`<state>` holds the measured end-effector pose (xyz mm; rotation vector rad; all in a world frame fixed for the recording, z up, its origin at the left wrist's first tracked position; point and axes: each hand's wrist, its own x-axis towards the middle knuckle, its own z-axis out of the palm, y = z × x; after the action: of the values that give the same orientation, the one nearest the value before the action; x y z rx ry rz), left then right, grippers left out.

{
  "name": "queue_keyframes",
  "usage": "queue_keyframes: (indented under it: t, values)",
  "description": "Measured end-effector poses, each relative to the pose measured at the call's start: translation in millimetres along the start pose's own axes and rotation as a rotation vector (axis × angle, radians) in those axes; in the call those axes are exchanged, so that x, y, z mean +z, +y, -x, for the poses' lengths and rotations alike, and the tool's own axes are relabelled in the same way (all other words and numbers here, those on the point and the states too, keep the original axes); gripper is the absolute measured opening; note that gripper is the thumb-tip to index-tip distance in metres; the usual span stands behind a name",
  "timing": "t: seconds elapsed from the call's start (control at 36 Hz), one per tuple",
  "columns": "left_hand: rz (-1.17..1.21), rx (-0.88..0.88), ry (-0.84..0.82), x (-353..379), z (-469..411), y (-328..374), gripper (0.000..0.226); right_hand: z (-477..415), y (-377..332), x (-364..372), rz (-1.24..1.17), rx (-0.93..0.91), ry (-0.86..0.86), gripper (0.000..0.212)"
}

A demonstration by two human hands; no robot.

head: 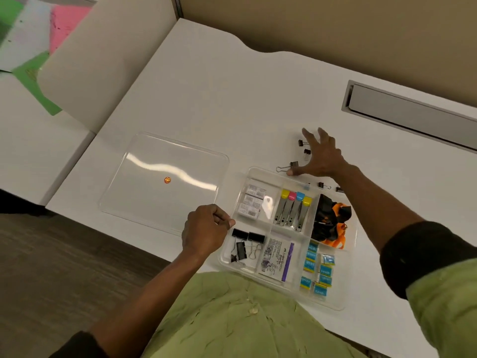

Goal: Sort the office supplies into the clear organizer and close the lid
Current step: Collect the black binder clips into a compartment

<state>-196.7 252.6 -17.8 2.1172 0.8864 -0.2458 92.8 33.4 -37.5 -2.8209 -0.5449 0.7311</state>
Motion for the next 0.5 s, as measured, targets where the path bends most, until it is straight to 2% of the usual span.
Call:
queue_keyframes:
  t: [0.11, 0.22, 0.39, 0.5]
  values:
    - [0.0, -0.005, 0.0, 1.0, 0.5, -0.7, 0.013, -9.2, -5.6, 12.2, 0.16, -0.105, -0.046, 0.124]
    - [0.003, -0.021, -0.005, 0.7, -1.2, -2.8, 0.015, -9.5, -8.2, 25.8, 0.204, -0.149, -0.019, 0.105]
    - [0.022, -0.034, -0.006, 2.0, -3.3, -6.1, 0.016, 0.2, -13.9, 27.3, 0.253, -0.203, 0.121, 0.056]
    - [0.023, -0.037, -0.004, 3.0, -2.8, -5.6, 0.016, 0.1, -17.5, 26.3, 0.229, -0.211, 0.128, 0.048]
